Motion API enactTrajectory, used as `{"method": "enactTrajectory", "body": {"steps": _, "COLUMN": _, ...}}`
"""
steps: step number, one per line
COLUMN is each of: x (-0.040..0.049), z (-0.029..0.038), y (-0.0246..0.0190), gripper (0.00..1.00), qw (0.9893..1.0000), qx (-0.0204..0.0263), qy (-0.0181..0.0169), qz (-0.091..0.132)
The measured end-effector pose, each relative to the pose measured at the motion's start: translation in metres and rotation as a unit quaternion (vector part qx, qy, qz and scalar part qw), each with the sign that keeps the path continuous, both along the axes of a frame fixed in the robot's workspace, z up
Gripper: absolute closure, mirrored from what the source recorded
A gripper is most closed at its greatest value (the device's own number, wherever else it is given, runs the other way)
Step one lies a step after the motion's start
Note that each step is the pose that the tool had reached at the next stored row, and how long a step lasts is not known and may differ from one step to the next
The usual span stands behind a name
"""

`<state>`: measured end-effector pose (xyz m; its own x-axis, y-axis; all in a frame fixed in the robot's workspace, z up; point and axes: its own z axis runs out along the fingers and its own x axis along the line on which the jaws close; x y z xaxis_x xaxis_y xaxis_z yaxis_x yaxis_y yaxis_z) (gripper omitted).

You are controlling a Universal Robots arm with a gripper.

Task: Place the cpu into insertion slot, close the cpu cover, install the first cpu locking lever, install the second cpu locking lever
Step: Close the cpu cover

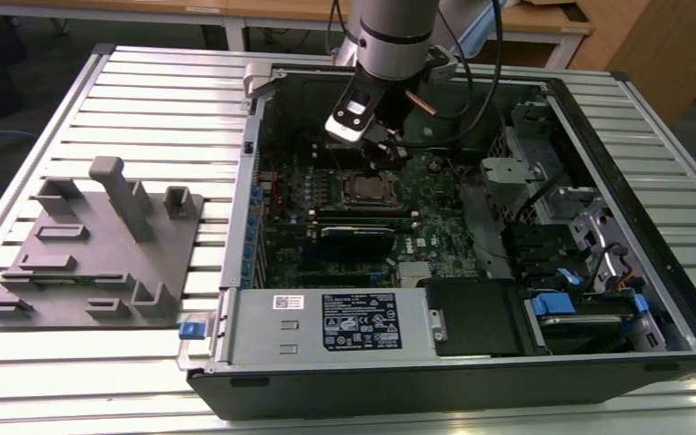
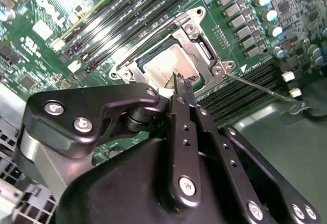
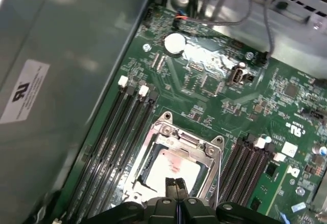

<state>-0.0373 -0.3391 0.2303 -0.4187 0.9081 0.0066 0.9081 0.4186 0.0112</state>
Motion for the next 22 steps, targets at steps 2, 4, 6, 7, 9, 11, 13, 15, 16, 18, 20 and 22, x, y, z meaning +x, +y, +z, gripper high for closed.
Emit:
{"method": "enactTrajectory", "body": {"steps": 2, "x": 0.0000, "z": 0.0000, "y": 0.0000, "gripper": 0.90, "qw": 1.0000, "qx": 0.0000, "qy": 0.0000, "qz": 0.002}}
{"method": "enactTrajectory", "body": {"steps": 4, "x": 0.0000, "z": 0.0000, "y": 0.0000, "gripper": 0.90, "qw": 1.0000, "qx": 0.0000, "qy": 0.0000, "qz": 0.002}}
{"method": "enactTrajectory", "body": {"steps": 6, "x": 0.0000, "z": 0.0000, "y": 0.0000, "gripper": 0.90, "qw": 1.0000, "qx": 0.0000, "qy": 0.0000, "qz": 0.002}}
{"method": "enactTrajectory", "body": {"steps": 7, "x": 0.0000, "z": -0.0001, "y": 0.0000, "gripper": 0.90, "qw": 1.0000, "qx": 0.0000, "qy": 0.0000, "qz": 0.004}}
{"method": "enactTrajectory", "body": {"steps": 9, "x": 0.0000, "z": -0.0002, "y": 0.0000, "gripper": 0.90, "qw": 0.9999, "qx": 0.0000, "qy": 0.0000, "qz": 0.016}}
{"method": "enactTrajectory", "body": {"steps": 11, "x": 0.0000, "z": -0.0004, "y": 0.0000, "gripper": 0.90, "qw": 0.9994, "qx": 0.0000, "qy": 0.0000, "qz": 0.034}}
{"method": "enactTrajectory", "body": {"steps": 13, "x": 0.0000, "z": -0.0007, "y": 0.0000, "gripper": 0.90, "qw": 0.9986, "qx": 0.0000, "qy": 0.0000, "qz": 0.052}}
{"method": "enactTrajectory", "body": {"steps": 15, "x": 0.0000, "z": -0.0010, "y": 0.0000, "gripper": 0.90, "qw": 0.9975, "qx": 0.0000, "qy": 0.0000, "qz": 0.071}}
{"method": "enactTrajectory", "body": {"steps": 16, "x": 0.0000, "z": -0.0011, "y": 0.0000, "gripper": 0.90, "qw": 0.9968, "qx": 0.0000, "qy": 0.0000, "qz": 0.080}}
{"method": "enactTrajectory", "body": {"steps": 18, "x": 0.0000, "z": -0.0014, "y": 0.0000, "gripper": 0.90, "qw": 0.9952, "qx": 0.0000, "qy": 0.0000, "qz": 0.098}}
{"method": "enactTrajectory", "body": {"steps": 20, "x": 0.0000, "z": -0.0018, "y": 0.0000, "gripper": 0.90, "qw": 0.9933, "qx": 0.0001, "qy": 0.0000, "qz": 0.115}}
{"method": "enactTrajectory", "body": {"steps": 22, "x": 0.0000, "z": -0.0019, "y": 0.0000, "gripper": 0.90, "qw": 0.9916, "qx": 0.0003, "qy": 0.0000, "qz": 0.129}}
